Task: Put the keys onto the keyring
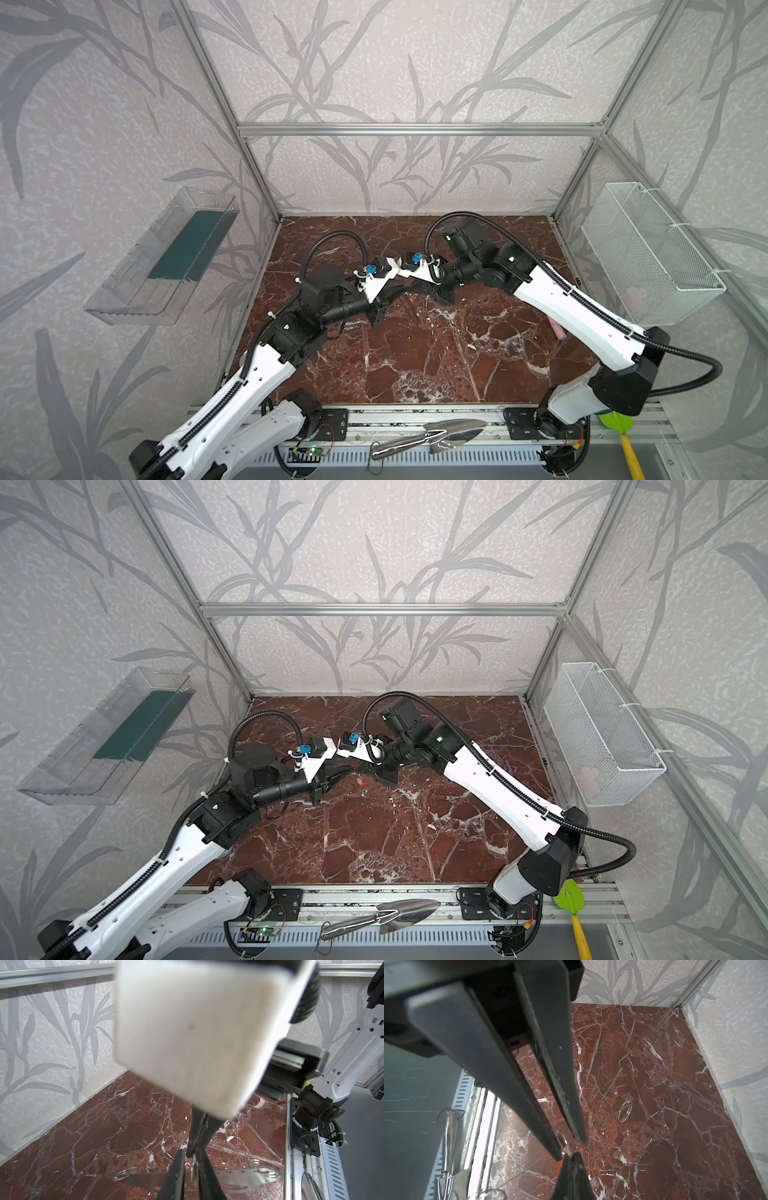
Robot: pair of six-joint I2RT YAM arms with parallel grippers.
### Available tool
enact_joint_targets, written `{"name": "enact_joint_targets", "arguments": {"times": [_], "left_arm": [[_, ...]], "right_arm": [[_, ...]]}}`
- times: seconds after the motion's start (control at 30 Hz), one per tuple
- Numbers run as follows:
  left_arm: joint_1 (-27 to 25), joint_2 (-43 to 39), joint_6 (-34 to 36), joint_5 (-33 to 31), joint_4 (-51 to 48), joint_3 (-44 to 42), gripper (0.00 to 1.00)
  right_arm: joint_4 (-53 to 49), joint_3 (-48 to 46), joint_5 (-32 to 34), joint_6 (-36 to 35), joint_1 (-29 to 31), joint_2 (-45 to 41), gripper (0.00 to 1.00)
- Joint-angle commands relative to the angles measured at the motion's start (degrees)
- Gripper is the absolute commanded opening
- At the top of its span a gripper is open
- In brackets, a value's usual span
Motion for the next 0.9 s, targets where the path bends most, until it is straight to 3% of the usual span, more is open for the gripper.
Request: {"name": "enact_joint_targets", "arguments": {"times": [0.0, 0.33, 0.6, 0.87], "left_arm": [[-0.1, 0.4, 0.3, 0.7, -1.4, 1.9, 0.17], [-0.1, 1.2, 0.7, 0.4, -2.1, 2.3, 0.17], [-0.1, 0.8, 0.4, -1.2, -1.0, 1.9, 0.09], [-0.2, 1.7, 1.0, -0.8, -2.7, 2.6, 0.09]], "right_arm": [[1.2, 1.1, 0.3, 0.2, 0.2, 0.1, 0.0], [2.5, 0.2, -0.4, 0.8, 0.2, -0.8, 0.0], [3.5, -1.5, -3.3, 0.6, 0.2, -2.2, 0.0], [6.3, -2.8, -3.7, 2.0, 0.2, -3.4, 0.0]]}}
